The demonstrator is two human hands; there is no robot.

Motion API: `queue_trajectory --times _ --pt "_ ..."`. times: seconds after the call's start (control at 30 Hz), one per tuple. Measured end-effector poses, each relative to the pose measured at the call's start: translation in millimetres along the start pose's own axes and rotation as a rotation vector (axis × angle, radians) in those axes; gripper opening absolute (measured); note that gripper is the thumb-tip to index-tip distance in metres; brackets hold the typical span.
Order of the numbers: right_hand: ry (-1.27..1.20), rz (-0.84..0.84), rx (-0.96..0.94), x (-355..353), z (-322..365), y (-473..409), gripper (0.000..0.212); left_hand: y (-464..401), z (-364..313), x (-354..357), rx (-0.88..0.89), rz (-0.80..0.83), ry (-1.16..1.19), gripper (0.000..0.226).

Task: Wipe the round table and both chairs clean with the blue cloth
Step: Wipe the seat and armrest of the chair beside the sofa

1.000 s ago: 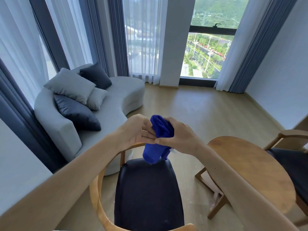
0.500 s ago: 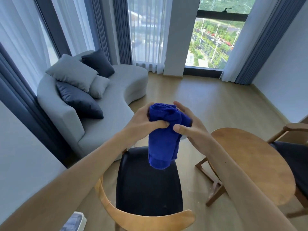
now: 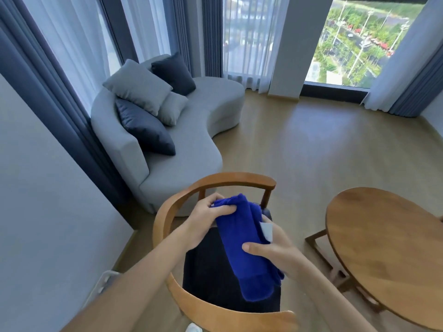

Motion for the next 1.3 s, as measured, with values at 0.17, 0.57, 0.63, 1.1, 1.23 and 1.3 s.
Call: queue_trajectory --times 0.17,0.57,0.63,1.1,1.23,1.3 --pt "0.075 -0.079 0.176 12 -52 -36 0.051 -23 55 -51 -0.231 0.035 -0.155 0.025" --pt "0.428 -0.389 0.678 -31 -169 -119 0.063 -113 152 -193 -0.455 -0.121 -0.663 0.009" --pt "0.562 -0.438 0.723 -49 -189 -142 0.059 -128 183 -195 -0.485 -0.096 -0.695 0.009" --pt "1.162 -0.327 0.574 -51 -367 -260 0.062 -202 356 -203 -0.609 0.003 -0.954 0.045" --pt "1.244 -0.313 0.534 -62 -390 -273 0.069 -215 376 -201 -0.570 -0.037 -1.099 0.055" --pt "1.237 -0.311 0.530 -61 -405 -284 0.070 -225 384 -196 -0.468 -0.029 -1.214 0.065"
Point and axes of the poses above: each hand's wrist, its own y-axis away from the middle knuckle, its own x-axis out of the palm, z = x × y, the point moved 8 cm from there along -y, towards the middle knuckle, and after that the axes turned 10 degrees about z, right-handed, at the moved point
